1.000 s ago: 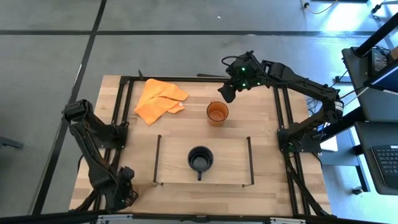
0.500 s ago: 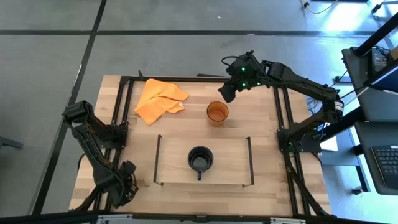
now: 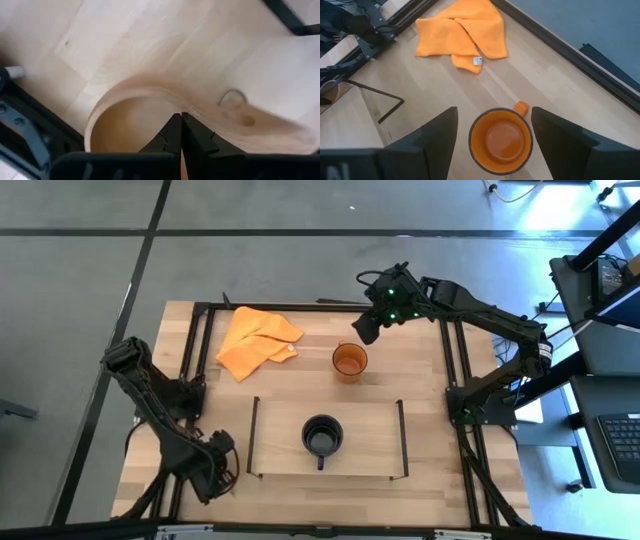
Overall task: Stack small to large cups/mugs on shelf
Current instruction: Put the brown mug on the shelf
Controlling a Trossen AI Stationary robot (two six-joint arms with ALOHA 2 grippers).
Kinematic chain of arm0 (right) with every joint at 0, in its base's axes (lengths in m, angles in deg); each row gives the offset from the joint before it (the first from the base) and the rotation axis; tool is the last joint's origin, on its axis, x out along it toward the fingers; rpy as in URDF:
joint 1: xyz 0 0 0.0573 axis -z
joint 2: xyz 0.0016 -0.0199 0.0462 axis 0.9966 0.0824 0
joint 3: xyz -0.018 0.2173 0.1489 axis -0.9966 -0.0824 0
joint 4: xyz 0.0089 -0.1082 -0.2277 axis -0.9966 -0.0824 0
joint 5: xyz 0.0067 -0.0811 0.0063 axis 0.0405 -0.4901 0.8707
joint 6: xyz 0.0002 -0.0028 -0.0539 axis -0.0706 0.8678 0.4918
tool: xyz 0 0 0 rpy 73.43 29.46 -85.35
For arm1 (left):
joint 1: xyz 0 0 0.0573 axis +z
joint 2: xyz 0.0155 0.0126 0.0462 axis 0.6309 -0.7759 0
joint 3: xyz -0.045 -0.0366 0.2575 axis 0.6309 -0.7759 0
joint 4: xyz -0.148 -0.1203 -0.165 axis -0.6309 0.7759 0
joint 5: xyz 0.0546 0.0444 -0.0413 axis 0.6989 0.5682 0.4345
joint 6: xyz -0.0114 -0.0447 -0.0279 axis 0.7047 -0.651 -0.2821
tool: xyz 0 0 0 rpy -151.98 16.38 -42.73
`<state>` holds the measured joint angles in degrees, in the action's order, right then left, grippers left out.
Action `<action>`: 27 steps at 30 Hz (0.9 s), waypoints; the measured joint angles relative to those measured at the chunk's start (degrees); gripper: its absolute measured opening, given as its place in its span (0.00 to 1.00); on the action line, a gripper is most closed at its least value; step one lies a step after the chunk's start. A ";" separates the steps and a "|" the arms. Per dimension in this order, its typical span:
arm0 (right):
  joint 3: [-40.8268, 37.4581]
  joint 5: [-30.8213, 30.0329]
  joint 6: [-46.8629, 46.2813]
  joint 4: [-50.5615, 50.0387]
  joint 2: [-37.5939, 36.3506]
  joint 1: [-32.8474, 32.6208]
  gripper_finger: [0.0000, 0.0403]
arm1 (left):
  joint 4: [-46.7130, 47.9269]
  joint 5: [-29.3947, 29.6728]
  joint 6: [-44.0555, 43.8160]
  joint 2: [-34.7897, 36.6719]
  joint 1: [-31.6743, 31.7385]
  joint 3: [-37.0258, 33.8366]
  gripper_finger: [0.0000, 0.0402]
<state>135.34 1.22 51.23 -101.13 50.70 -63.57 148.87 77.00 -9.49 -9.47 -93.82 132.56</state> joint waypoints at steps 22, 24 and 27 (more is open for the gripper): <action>0.00 -0.13 1.80 -0.29 0.00 2.89 0.63 | -7.27 6.27 -4.79 -0.07 -4.12 5.80 0.01; 0.00 -0.12 1.92 -0.26 0.00 2.89 0.63 | -9.68 6.95 -5.71 -0.17 -4.59 5.19 0.01; 0.00 -0.14 1.95 -0.26 0.00 2.89 0.63 | -17.13 8.07 -6.20 -0.20 -5.13 2.96 0.01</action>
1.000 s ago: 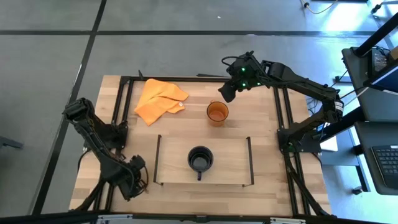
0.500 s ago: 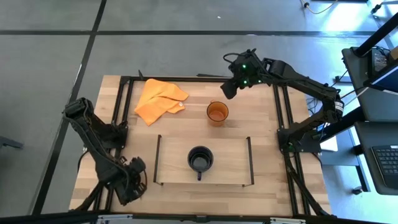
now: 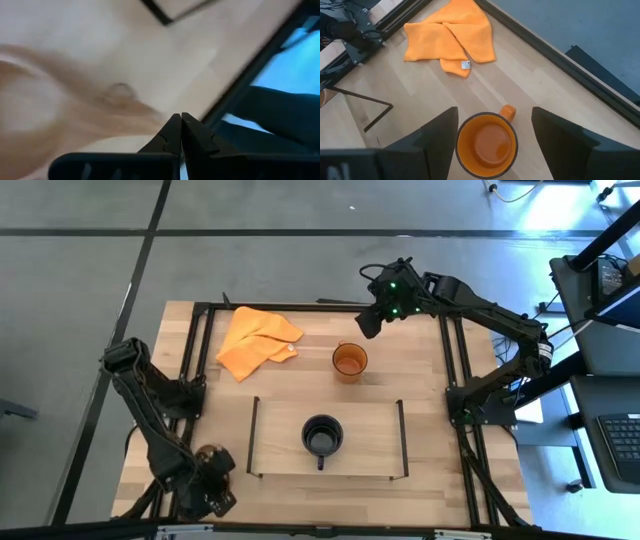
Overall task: Stack small to large cups/mugs on shelf
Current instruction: Put the brown mug on the shelf
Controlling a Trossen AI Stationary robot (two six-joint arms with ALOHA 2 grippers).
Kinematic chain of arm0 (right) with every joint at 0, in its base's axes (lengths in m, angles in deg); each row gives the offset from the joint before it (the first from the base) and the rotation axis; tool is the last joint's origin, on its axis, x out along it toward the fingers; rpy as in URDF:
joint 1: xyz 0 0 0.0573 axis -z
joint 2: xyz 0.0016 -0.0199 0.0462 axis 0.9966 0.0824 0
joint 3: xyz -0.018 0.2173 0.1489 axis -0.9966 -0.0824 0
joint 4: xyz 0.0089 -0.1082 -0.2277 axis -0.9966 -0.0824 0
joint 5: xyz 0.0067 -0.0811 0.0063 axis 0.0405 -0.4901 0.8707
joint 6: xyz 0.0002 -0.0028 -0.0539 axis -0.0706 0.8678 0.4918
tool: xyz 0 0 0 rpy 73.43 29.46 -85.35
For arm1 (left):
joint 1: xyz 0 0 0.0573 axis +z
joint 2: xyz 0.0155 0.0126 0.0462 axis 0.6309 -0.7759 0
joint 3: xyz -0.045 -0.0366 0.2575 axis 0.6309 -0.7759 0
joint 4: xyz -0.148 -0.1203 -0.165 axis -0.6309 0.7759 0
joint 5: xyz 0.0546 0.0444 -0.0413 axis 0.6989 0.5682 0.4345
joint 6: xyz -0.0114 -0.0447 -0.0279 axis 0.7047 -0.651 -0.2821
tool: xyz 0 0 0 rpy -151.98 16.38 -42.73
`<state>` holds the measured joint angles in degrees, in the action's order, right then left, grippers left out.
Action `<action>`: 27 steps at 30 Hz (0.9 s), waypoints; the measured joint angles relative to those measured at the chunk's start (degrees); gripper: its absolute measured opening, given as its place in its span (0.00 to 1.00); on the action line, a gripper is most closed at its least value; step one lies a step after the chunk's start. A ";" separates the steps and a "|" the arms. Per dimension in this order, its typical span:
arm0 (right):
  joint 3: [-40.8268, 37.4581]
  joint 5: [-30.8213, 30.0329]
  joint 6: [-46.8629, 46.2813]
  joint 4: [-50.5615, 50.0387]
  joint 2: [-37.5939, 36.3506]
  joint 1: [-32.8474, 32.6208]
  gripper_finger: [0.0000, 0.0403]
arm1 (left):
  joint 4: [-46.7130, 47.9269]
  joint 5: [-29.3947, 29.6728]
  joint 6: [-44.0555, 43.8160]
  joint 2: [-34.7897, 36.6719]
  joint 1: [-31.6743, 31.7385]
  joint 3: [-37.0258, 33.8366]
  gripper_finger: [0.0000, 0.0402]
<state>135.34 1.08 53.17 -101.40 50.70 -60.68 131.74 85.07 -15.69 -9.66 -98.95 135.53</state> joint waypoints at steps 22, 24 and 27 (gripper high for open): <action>0.00 0.04 0.07 -0.04 0.00 0.00 0.63 | -4.32 -3.21 -9.27 -0.04 1.51 -7.74 0.01; 0.00 0.02 0.86 -0.07 0.00 0.00 0.63 | -4.40 -5.48 -9.08 -0.04 1.36 -7.73 0.01; 0.00 0.04 1.22 -0.07 -0.01 -0.02 0.63 | -4.75 -8.20 -9.24 -0.04 0.71 -7.73 0.01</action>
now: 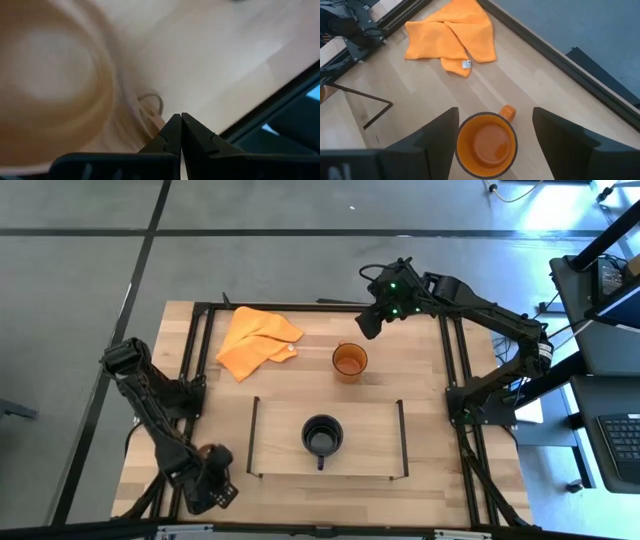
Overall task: Stack small to large cups/mugs on shelf
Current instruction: Put the brown mug on the shelf
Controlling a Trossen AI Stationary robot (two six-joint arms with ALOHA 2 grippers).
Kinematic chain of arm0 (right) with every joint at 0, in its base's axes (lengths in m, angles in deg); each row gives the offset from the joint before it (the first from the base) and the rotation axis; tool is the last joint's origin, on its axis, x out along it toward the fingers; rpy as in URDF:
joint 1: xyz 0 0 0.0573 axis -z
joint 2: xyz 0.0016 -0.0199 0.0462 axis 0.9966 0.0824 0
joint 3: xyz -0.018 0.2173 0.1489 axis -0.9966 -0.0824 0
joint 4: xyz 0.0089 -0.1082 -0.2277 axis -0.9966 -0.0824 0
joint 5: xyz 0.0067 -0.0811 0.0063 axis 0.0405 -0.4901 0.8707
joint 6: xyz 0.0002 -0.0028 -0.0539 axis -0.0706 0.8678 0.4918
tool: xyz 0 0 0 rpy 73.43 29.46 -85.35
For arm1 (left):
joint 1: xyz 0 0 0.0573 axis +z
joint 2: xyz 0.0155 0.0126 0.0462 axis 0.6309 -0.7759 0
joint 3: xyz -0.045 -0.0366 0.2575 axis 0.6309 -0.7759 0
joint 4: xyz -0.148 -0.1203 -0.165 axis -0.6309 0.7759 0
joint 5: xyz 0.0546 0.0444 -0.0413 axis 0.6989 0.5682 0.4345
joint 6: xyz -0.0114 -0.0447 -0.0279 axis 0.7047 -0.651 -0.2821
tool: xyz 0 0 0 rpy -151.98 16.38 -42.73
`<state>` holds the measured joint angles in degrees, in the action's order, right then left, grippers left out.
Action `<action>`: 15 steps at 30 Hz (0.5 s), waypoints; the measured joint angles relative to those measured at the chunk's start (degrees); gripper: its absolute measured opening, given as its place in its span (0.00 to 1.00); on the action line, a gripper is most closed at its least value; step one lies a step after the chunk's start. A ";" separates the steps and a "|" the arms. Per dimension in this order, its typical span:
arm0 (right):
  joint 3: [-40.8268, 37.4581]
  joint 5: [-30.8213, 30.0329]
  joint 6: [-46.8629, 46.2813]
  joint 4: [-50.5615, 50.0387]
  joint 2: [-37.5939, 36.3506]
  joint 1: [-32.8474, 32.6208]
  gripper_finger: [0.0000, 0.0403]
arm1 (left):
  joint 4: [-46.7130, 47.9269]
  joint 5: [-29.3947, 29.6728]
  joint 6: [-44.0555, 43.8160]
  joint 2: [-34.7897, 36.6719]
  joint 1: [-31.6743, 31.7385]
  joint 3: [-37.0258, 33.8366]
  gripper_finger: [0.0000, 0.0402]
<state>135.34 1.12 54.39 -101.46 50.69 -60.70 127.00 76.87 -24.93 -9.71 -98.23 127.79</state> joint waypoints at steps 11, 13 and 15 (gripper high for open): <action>0.00 -0.01 0.07 0.00 0.00 0.07 0.63 | 2.22 0.92 -1.22 0.00 -1.17 3.04 0.01; 0.00 -0.01 0.09 0.00 -0.01 0.07 0.63 | 5.24 2.50 -1.12 0.00 -1.17 4.85 0.01; 0.00 -0.02 0.18 0.00 -0.01 0.07 0.63 | 9.30 4.88 -1.04 0.00 -1.17 7.23 0.01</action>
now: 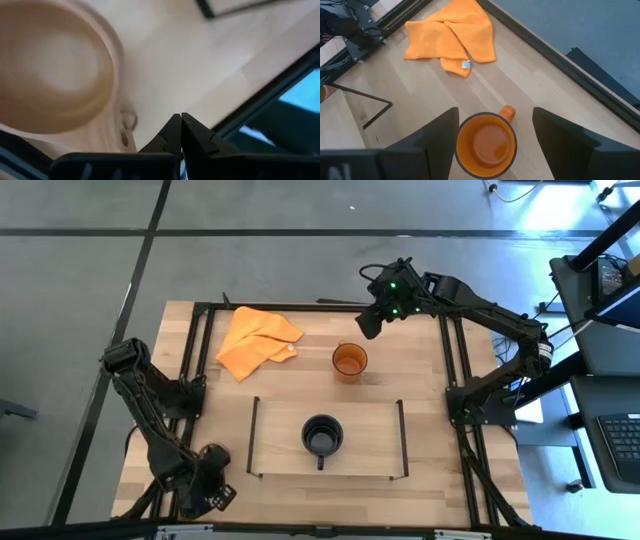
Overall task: Stack small to large cups/mugs on shelf
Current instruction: Put the brown mug on the shelf
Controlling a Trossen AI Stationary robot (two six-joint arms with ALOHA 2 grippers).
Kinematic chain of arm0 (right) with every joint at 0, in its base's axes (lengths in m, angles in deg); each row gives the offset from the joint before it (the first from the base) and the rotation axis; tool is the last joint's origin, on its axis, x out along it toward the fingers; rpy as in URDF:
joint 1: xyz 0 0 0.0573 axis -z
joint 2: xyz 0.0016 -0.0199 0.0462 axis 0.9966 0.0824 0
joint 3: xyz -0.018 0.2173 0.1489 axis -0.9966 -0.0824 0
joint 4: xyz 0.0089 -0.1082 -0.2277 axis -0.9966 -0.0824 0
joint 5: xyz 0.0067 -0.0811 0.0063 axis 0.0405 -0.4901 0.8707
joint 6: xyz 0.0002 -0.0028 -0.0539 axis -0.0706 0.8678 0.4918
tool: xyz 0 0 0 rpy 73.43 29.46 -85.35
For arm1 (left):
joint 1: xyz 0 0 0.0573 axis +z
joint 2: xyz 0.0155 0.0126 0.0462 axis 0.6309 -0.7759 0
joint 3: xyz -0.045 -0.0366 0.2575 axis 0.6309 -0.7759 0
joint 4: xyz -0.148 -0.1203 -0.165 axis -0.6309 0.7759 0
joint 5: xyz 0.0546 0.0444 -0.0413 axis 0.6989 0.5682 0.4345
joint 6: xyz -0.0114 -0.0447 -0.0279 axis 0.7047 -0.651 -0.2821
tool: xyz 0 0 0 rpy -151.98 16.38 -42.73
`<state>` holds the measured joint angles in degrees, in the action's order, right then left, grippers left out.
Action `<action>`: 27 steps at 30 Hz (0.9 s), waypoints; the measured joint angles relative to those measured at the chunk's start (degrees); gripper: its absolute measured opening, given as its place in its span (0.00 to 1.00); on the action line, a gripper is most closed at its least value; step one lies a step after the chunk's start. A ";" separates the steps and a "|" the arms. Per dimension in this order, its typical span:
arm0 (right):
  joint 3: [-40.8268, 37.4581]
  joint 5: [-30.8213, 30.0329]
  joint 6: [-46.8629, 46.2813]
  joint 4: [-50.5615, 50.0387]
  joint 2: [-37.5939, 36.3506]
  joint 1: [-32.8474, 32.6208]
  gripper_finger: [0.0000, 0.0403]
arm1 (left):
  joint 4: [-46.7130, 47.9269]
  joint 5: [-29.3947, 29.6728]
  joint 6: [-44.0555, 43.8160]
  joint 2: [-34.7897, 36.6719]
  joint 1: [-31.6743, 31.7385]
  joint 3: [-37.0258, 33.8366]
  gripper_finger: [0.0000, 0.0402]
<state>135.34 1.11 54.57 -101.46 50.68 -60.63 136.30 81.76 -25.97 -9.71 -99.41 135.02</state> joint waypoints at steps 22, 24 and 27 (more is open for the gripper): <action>0.00 0.63 1.29 0.04 0.01 0.00 0.63 | 26.84 -17.81 -17.91 5.26 5.98 1.94 0.35; 0.00 0.63 1.50 0.04 0.01 0.00 0.63 | 26.89 -16.65 -17.84 6.16 7.51 1.36 0.34; 0.00 0.65 1.93 0.04 0.00 0.00 0.63 | 26.74 -15.14 -17.74 7.53 9.05 -0.35 0.34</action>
<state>135.34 1.76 56.50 -101.42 50.68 -60.63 163.04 66.62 -43.71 -2.18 -90.36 134.67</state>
